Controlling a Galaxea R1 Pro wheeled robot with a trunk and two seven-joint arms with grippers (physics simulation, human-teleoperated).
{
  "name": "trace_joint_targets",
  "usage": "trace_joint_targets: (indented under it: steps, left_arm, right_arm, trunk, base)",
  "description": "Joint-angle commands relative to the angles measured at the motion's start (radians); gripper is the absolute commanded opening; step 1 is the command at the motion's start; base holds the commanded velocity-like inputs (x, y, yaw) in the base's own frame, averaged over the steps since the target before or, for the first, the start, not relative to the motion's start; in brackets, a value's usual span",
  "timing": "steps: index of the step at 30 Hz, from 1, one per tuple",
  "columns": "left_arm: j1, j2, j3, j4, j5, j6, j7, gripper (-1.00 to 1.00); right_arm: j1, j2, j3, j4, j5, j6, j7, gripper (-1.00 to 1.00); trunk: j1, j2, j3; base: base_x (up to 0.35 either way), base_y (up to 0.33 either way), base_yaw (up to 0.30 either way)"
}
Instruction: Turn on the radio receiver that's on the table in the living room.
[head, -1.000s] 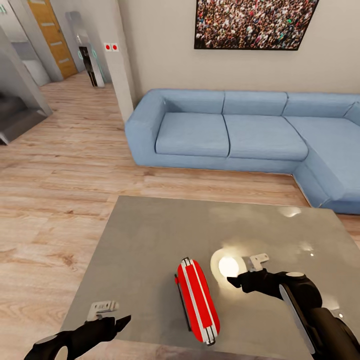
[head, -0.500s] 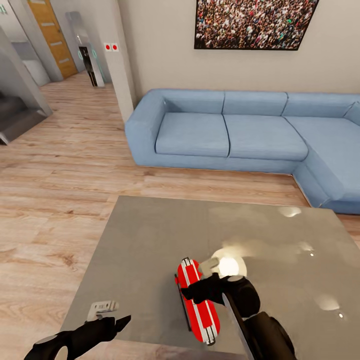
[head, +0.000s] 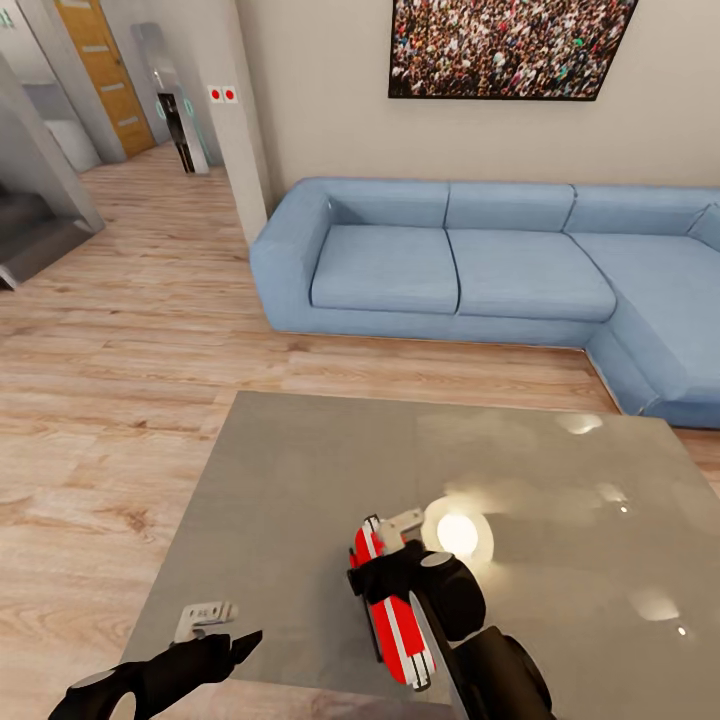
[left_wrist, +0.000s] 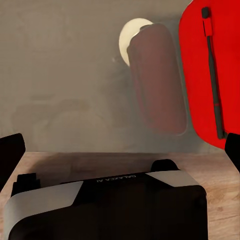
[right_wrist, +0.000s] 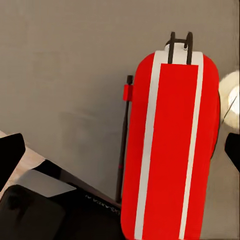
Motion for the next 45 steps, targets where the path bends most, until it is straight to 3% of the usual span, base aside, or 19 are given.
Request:
trace_joint_targets:
  steps: [1,7,20,45]
  left_arm:
    - [0.0,0.0,0.0,0.0,0.0,0.0,0.0,1.0]
    - [0.0,0.0,0.0,0.0,0.0,0.0,0.0,1.0]
    - [0.0,0.0,0.0,0.0,0.0,0.0,0.001,1.0]
    - [0.0,0.0,0.0,0.0,0.0,0.0,0.001,1.0]
  right_arm:
    - [0.0,0.0,0.0,0.001,-0.001,0.0,-0.017,1.0]
    - [0.0,0.0,-0.007,0.003,-0.004,0.0,-0.089,1.0]
    - [0.0,0.0,-0.014,0.06,-0.012,0.0,-0.158,1.0]
    - [0.0,0.0,-0.023,0.169,-0.009,-0.028,-0.168,1.0]
  trunk:
    - [0.0,0.0,0.0]
    - [0.0,0.0,0.0]
    - [0.0,0.0,0.0]
    - [0.0,0.0,0.0]
  base:
    - [0.0,0.0,0.0]
    - [0.0,0.0,0.0]
    - [0.0,0.0,0.0]
    - [0.0,0.0,0.0]
